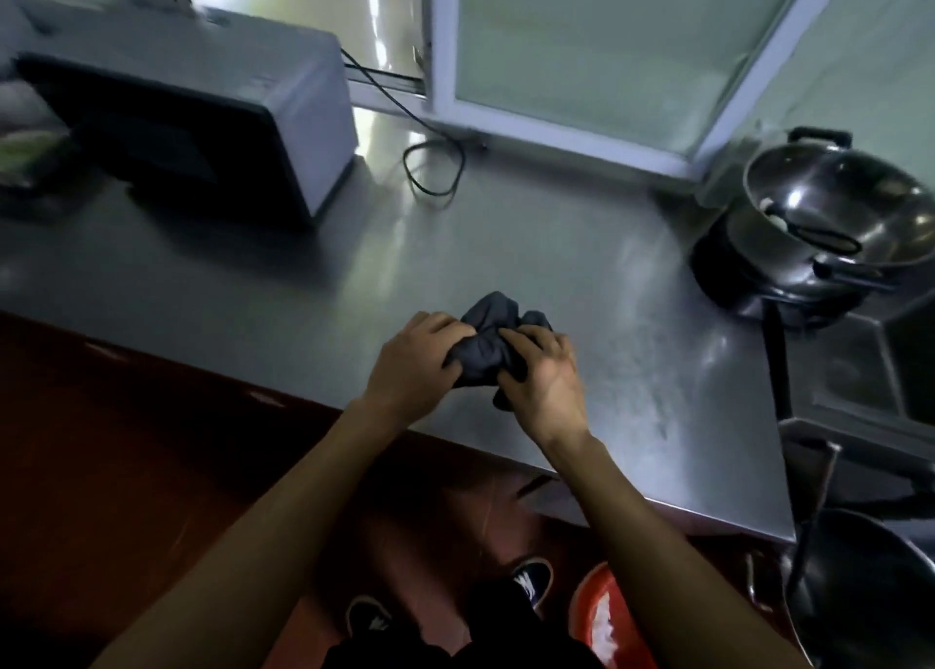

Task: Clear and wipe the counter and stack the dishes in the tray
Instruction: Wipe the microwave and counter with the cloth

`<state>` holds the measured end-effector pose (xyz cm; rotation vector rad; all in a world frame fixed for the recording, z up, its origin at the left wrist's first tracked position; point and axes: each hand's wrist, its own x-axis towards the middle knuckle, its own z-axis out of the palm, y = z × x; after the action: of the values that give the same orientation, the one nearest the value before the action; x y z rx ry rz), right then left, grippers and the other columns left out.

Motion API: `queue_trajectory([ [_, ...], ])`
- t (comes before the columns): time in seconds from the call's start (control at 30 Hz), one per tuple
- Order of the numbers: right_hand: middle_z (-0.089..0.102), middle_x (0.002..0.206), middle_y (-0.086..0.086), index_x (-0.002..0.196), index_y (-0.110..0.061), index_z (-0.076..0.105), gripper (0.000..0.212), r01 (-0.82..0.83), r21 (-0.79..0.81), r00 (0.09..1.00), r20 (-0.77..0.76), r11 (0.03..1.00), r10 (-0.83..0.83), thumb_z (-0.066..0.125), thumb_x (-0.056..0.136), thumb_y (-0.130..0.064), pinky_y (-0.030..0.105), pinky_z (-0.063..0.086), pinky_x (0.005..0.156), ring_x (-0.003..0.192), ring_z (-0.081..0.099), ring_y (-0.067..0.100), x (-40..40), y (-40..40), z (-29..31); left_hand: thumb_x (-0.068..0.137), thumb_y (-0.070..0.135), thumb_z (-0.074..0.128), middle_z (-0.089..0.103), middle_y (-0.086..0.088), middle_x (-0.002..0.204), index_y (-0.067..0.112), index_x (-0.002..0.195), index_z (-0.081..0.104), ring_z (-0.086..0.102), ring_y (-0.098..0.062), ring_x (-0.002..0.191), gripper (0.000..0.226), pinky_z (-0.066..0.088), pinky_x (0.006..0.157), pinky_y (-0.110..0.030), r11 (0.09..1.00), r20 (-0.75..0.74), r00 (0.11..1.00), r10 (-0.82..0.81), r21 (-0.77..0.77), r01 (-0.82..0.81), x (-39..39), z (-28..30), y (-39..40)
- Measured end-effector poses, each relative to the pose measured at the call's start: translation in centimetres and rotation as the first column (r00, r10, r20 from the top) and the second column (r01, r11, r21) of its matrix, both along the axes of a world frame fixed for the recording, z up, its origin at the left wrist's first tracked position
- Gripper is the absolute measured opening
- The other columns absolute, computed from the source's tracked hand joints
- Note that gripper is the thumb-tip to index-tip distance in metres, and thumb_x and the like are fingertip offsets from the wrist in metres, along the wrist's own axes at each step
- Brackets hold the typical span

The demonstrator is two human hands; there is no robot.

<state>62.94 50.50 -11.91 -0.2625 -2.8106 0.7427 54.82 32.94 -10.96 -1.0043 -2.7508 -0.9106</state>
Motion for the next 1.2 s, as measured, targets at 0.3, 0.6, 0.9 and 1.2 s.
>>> queue_trajectory([
  [0.3,0.060,0.132,0.005,0.131,-0.017,0.062,0.049,-0.177,0.115,0.969,-0.156,0.977,0.194,0.071,0.083,-0.025,0.038,0.049,0.091,0.121,0.047,0.028,-5.3,-13.6,4.6,0.077,0.009,0.063,0.060,0.004,0.110,0.019,0.114,0.066,0.053,-0.017,0.101,0.039,0.051,0.075,-0.036,0.987,-0.090,0.984,0.155,0.046,-0.151,-2.4,5.2,-15.5],
  [0.6,0.062,0.125,0.001,0.125,-0.016,0.066,0.045,-0.299,0.147,0.897,-0.295,0.943,0.330,0.072,0.081,-0.023,0.034,0.048,0.089,0.113,0.049,0.025,-10.9,-21.6,7.2,0.081,0.016,0.061,0.058,0.008,0.111,0.024,0.112,0.066,0.053,-0.015,0.101,0.033,0.050,0.076,-0.034,0.958,-0.111,0.952,0.285,0.062,-0.280,-5.8,7.7,-24.4],
  [0.9,0.066,0.118,0.001,0.116,-0.017,0.071,0.046,-0.370,0.069,0.867,-0.331,0.926,0.371,0.078,0.070,-0.016,0.041,0.053,0.085,0.106,0.045,0.020,-20.9,-25.6,4.1,0.084,0.022,0.062,0.056,0.013,0.121,0.033,0.121,0.058,0.056,-0.013,0.102,0.039,0.050,0.076,-0.026,0.919,-0.046,0.919,0.392,-0.022,-0.393,-13.3,4.8,-28.3],
  [1.2,0.066,0.115,0.003,0.114,-0.015,0.072,0.041,-0.363,-0.017,0.871,-0.363,0.932,0.332,0.067,0.073,-0.019,0.033,0.051,0.086,0.105,0.049,0.021,-32.6,-24.1,3.6,0.076,0.013,0.067,0.061,0.008,0.118,0.027,0.117,0.066,0.055,-0.015,0.107,0.043,0.052,0.080,-0.030,0.926,-0.057,0.925,0.375,-0.033,-0.377,-25.3,5.6,-26.6],
])
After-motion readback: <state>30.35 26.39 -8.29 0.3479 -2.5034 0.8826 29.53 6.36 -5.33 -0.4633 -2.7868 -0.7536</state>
